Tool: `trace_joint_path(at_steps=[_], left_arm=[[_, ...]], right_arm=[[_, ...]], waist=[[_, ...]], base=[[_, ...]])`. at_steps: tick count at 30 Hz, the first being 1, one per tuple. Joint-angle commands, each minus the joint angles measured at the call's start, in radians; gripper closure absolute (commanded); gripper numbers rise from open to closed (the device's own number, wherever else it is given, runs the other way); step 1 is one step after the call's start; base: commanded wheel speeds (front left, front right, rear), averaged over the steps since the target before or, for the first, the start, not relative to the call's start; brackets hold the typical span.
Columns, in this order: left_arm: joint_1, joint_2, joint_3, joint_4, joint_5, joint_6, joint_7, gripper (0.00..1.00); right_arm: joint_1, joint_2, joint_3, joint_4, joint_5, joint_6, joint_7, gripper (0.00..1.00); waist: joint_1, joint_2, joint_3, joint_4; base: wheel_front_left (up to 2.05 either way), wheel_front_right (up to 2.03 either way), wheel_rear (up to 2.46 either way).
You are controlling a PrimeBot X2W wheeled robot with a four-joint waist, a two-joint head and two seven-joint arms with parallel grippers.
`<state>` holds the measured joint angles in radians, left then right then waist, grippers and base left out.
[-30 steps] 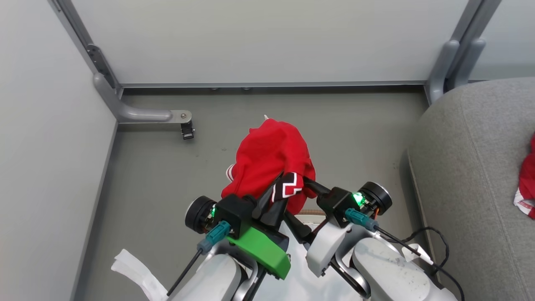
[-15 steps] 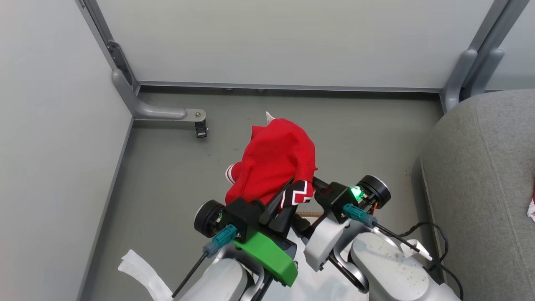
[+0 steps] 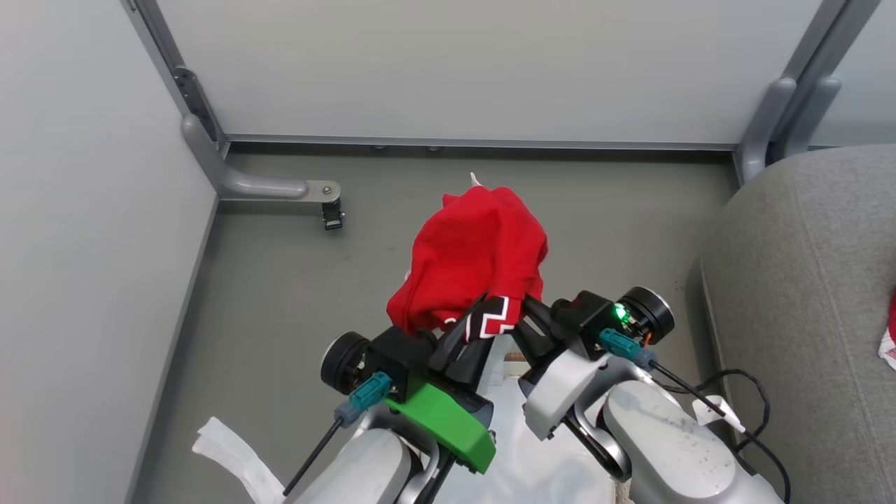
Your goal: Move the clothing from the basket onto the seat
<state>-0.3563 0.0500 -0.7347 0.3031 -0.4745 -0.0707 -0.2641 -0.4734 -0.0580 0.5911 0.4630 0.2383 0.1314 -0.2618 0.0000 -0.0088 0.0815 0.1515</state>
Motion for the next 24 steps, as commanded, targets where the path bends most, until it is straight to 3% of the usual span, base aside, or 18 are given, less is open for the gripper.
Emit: trace_joint_path(at_steps=[1, 2, 24], left_arm=[[-0.001, 0.002, 0.009, 0.004, 0.014, 0.005, 0.000, 0.16], [0.004, 0.002, 0.017, 0.007, 0.020, 0.009, 0.000, 0.00], [0.008, 0.003, 0.099, 0.077, 0.098, -0.027, 0.000, 0.00]], right_arm=[[0.020, -0.009, -0.014, -0.008, 0.005, -0.001, -0.004, 1.00], [0.026, -0.010, -0.022, -0.014, 0.006, -0.001, -0.004, 1.00], [0.139, -0.033, -0.197, -0.093, 0.015, -0.001, -0.004, 1.00]], waist=[[0.0000, 0.0088, 0.001, -0.025], [0.0000, 0.0088, 0.000, -0.044], [0.0000, 0.0088, 0.061, -0.597]], base=[[0.00, 0.00, 0.00], [0.00, 0.00, 0.00], [0.00, 0.00, 0.00]])
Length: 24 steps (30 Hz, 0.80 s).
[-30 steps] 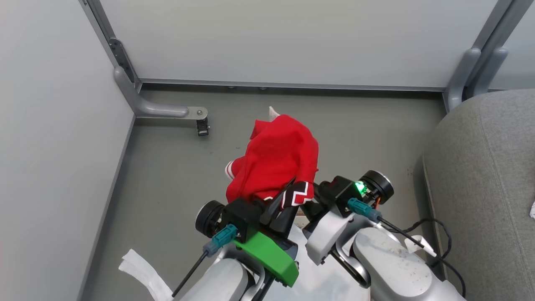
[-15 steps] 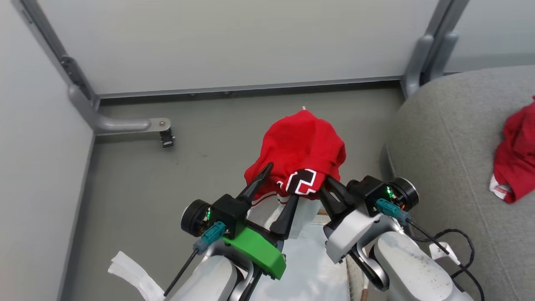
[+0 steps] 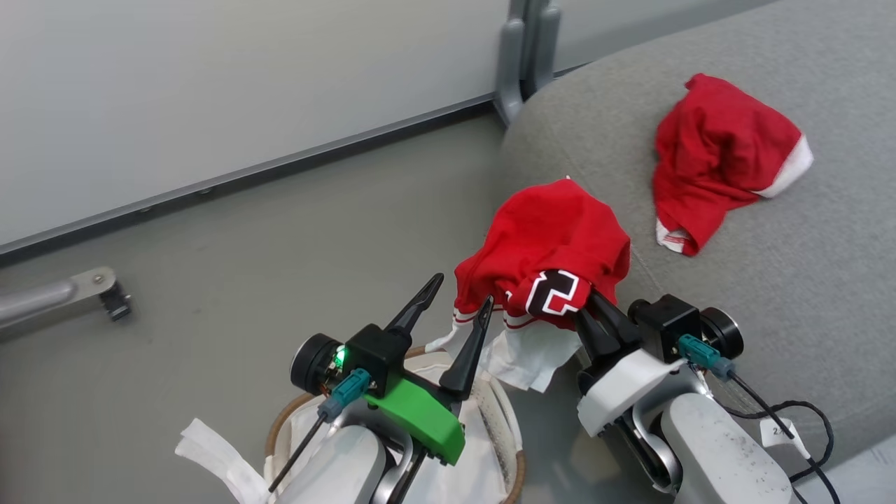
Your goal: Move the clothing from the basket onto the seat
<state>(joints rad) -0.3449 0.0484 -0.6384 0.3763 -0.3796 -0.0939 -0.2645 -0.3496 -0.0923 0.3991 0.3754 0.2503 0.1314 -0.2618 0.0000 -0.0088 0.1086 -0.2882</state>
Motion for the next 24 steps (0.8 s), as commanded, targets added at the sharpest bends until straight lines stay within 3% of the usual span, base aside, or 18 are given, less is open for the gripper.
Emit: trace_joint_path(at_steps=[1, 6, 15, 24], left_arm=[[-0.003, 0.004, 0.007, 0.005, 0.004, -0.004, 0.000, 0.00], [-0.001, 0.004, 0.007, 0.018, 0.012, -0.012, 0.000, 0.00], [-0.065, 0.006, -0.038, 0.053, -0.002, -0.028, 0.000, 0.00], [-0.079, 0.006, 0.001, 0.099, 0.048, -0.031, 0.000, 0.00]], right_arm=[[0.019, 0.004, -0.009, -0.009, 0.003, -0.001, -0.005, 1.00], [0.042, 0.007, -0.052, -0.032, 0.004, -0.001, -0.005, 1.00], [0.056, -0.005, -0.192, -0.089, -0.018, -0.001, -0.004, 1.00], [-0.169, -0.125, -0.274, -0.062, -0.035, -0.001, -0.004, 1.00]], waist=[[0.0000, 0.0088, 0.035, -0.174], [0.0000, 0.0088, 0.052, -0.247], [0.0000, 0.0088, 0.109, -0.262], [0.0000, 0.0088, 0.201, -0.250]], base=[[0.00, 0.00, 0.00], [0.00, 0.00, 0.00], [0.00, 0.00, 0.00], [0.00, 0.00, 0.00]])
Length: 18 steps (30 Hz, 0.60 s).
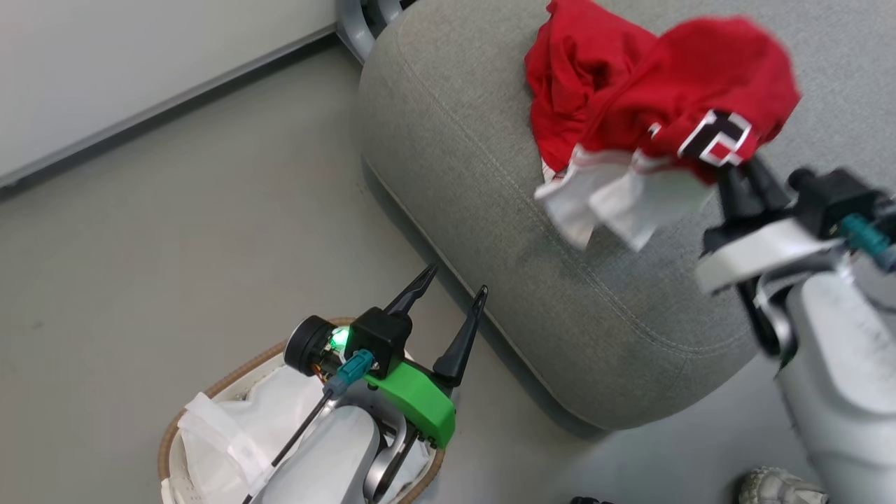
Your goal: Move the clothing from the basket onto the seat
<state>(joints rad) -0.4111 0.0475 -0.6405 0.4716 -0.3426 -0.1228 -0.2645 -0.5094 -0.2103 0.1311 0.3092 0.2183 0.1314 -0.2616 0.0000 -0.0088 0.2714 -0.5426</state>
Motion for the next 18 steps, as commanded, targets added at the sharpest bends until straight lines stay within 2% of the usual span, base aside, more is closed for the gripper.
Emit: trace_joint_path(at_steps=[1, 7, 18], left_arm=[[-0.016, 0.007, 0.008, 0.007, 0.019, -0.002, 0.000, 0.00], [-0.045, 0.009, 0.015, 0.025, 0.049, -0.007, 0.000, 0.00], [-0.125, 0.009, 0.016, 0.022, 0.082, -0.009, 0.000, 0.00]], right_arm=[[-0.041, -0.029, -0.018, 0.027, -0.007, -0.001, -0.005, 1.00], [-0.196, -0.116, -0.076, 0.169, -0.037, -0.001, -0.005, 1.00], [-0.399, -0.194, -0.168, 0.487, -0.079, -0.001, -0.005, 1.00]], waist=[[0.0000, 0.0088, 0.053, 0.016], [0.0000, 0.0088, 0.147, 0.094], [0.0000, 0.0088, 0.306, 0.252]], base=[[0.00, 0.00, 0.00], [0.00, 0.00, 0.00], [0.00, 0.00, 0.00]])
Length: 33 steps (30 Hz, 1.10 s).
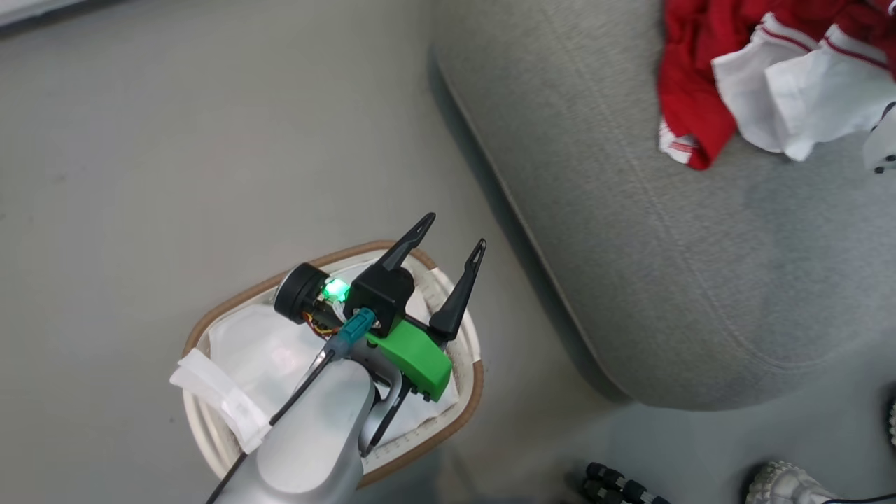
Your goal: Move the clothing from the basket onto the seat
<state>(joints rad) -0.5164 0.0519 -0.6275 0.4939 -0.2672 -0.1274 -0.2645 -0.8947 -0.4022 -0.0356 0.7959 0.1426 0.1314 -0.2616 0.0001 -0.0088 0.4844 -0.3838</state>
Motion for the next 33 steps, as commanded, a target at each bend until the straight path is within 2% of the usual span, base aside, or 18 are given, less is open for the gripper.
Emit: trace_joint_path(at_steps=[1, 2, 3, 4, 5, 12, 23, 33], left_arm=[[-0.024, 0.005, 0.005, -0.002, 0.007, -0.004, 0.000, 0.00], [-0.028, 0.005, 0.009, -0.003, 0.007, -0.005, 0.000, 0.00], [-0.033, 0.004, 0.012, -0.003, 0.008, -0.005, 0.000, 0.00], [-0.036, 0.004, 0.013, -0.003, 0.008, -0.005, 0.000, 0.00], [-0.036, 0.003, 0.018, -0.005, 0.007, -0.005, 0.000, 0.00], [-0.008, 0.001, 0.037, -0.011, 0.005, -0.005, 0.000, 0.00], [0.058, 0.001, 0.101, -0.035, -0.011, -0.005, 0.000, 0.00], [0.171, 0.001, 0.238, -0.072, 0.008, 0.029, 0.000, 0.00]], right_arm=[[-0.022, -0.004, -0.011, 0.024, -0.011, -0.001, -0.005, 1.00], [-0.030, -0.005, -0.018, 0.036, -0.019, -0.001, -0.005, 1.00], [-0.038, -0.007, -0.032, 0.051, -0.026, -0.001, -0.005, 0.71], [-0.039, -0.006, -0.044, 0.065, -0.029, -0.001, -0.005, 0.32], [-0.040, -0.005, -0.058, 0.079, -0.039, -0.001, -0.005, 0.00], [0.006, 0.015, -0.125, 0.090, -0.086, -0.001, -0.005, 0.00], [0.186, 0.065, -0.140, -0.095, -0.068, -0.001, -0.005, 0.00], [0.371, 0.159, -0.088, -0.281, 0.016, -0.001, -0.005, 0.00]], waist=[[-0.0001, 0.0088, 0.105, 0.109], [-0.0001, 0.0088, 0.112, 0.120], [-0.0001, 0.0088, 0.120, 0.132], [-0.0001, 0.0088, 0.124, 0.140], [-0.0001, 0.0088, 0.128, 0.150], [-0.0001, 0.0088, 0.111, 0.172], [-0.0001, 0.0088, -0.035, 0.158], [-0.0001, 0.0088, -0.179, 0.212]], base=[[0.00, 0.00, 0.00], [0.00, 0.00, 0.00], [0.00, 0.00, 0.00], [0.00, 0.00, 0.00], [0.00, 0.00, 0.00], [0.00, 0.00, 0.00], [0.00, 0.00, 0.00], [0.00, 0.00, 0.00]])
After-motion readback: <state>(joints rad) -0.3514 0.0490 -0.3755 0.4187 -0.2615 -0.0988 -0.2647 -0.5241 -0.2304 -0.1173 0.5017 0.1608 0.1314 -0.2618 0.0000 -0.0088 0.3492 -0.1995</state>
